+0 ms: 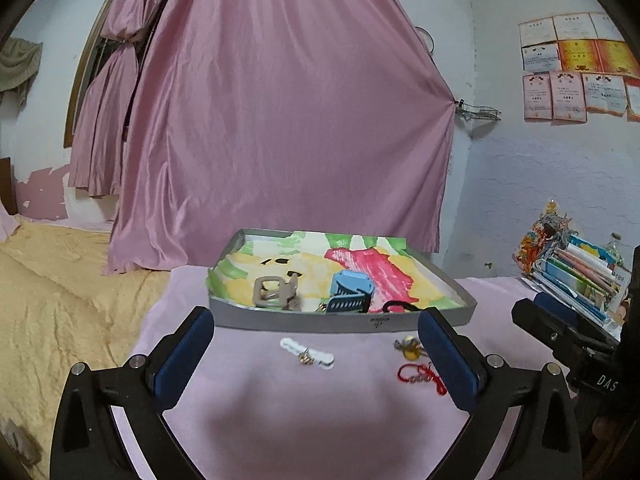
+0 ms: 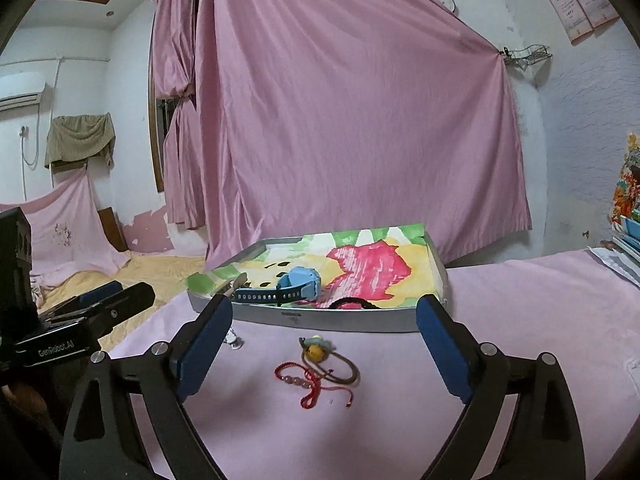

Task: Organize jewelry
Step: 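Withdraw both tools from the tray back over the table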

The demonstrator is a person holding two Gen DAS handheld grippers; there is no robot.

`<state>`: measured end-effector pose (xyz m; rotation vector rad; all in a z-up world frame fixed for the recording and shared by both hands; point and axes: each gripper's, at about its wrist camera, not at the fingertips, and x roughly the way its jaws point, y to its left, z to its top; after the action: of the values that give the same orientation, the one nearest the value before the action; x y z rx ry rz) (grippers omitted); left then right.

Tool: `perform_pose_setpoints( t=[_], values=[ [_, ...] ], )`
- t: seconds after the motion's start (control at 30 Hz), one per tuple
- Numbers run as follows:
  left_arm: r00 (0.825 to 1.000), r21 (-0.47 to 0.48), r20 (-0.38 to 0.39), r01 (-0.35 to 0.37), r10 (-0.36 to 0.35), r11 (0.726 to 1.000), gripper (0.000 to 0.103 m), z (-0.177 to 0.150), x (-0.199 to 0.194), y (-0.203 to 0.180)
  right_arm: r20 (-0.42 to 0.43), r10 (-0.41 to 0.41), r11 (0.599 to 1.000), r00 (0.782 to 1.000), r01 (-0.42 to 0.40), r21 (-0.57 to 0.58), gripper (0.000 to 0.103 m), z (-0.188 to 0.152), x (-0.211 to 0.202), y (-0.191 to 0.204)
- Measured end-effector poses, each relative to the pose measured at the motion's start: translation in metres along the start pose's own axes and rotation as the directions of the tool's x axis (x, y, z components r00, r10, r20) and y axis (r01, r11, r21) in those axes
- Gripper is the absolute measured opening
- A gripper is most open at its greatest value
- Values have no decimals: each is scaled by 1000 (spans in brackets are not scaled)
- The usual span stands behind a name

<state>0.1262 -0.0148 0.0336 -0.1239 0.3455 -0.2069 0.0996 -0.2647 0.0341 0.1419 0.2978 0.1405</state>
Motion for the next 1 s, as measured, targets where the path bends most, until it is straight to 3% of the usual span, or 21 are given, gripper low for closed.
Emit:
perform_pose_setpoints(
  t=[0.23, 0.63, 0.77, 1.0],
  values=[
    [999, 21, -24, -20, 21, 1000, 102, -11, -9, 10, -22, -8, 999, 1000, 6, -48, 91, -12, -6, 9],
    [990, 78, -134, -30, 40, 996, 102, -16, 5, 16, -183, -21, 998, 983, 10, -61, 91, -22, 13, 10],
    [978, 93, -204, -27, 46, 995, 102, -14, 21, 18, -240, -22, 998, 971, 8, -58, 91, -20, 24, 7],
    [948, 35, -317, -5, 16, 999, 102, -13, 51, 24, -337, 30, 999, 941, -19, 35, 90, -14, 50, -9]
  ],
)
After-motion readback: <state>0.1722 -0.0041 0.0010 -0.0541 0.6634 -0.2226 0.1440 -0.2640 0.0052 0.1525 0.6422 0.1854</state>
